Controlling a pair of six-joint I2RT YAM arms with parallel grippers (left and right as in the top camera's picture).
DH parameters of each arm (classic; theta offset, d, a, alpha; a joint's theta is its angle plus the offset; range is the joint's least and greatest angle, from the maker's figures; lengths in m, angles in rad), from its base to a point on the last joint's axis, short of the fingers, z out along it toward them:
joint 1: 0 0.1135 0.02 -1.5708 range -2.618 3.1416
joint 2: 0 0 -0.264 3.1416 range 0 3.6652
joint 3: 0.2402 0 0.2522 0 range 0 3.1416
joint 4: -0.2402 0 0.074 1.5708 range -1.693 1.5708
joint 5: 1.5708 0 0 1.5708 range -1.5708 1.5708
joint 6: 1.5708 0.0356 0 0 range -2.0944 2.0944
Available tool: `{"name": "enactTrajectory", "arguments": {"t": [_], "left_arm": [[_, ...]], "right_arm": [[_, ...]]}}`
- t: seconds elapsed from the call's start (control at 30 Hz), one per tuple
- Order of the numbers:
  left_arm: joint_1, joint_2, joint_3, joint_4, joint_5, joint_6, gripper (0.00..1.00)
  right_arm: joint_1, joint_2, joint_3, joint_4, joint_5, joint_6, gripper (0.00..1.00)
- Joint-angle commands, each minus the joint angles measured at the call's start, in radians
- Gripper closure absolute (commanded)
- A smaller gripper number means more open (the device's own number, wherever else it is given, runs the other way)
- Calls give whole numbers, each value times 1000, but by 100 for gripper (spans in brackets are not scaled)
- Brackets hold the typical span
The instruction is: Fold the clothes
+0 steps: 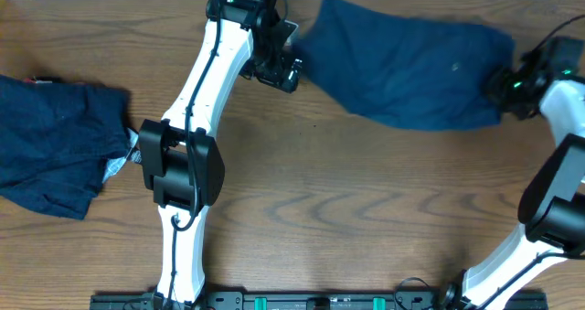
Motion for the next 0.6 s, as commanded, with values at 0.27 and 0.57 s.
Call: {"name": "enactTrajectory", "arguments": {"t": [0.27,0.57], "left_arm": [[-45,-14,3,78,163,-32,2],[-53,77,3,382,227,-222,2]], "right_arm": [[-11,-6,317,-269,-33,-121,1],[15,-164,504,-510,-105,-177,1]]}}
